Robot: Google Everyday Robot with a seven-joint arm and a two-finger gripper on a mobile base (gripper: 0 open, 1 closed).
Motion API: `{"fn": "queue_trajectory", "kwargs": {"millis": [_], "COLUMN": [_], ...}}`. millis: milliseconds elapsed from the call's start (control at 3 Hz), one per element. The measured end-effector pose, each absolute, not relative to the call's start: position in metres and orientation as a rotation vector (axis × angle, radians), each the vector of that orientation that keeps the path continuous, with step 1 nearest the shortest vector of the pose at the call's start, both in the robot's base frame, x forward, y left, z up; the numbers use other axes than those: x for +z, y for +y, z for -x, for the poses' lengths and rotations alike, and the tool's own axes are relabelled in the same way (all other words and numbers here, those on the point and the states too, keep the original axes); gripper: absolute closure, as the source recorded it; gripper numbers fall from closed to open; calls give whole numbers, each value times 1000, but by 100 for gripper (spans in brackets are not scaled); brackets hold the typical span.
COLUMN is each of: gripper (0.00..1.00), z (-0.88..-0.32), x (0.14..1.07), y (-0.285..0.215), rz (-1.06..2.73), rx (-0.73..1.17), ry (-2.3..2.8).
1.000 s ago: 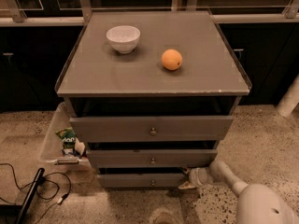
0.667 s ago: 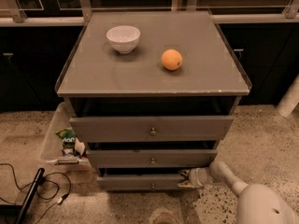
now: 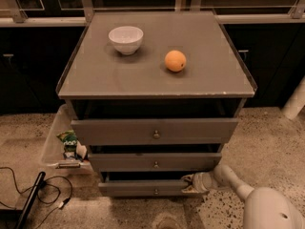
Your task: Open bottom drawer
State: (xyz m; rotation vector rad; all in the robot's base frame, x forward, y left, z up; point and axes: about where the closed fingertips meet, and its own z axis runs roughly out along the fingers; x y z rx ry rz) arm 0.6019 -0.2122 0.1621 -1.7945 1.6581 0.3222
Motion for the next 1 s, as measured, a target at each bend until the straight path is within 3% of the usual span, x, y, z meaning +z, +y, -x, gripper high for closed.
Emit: {"fn": "queue_trajectory", "kwargs": {"millis": [1000], "gripper": [19], "z": [-593], "x": [156], "y": [-212], "rz": [1773], "rx": [360], "ry": [1658]}}
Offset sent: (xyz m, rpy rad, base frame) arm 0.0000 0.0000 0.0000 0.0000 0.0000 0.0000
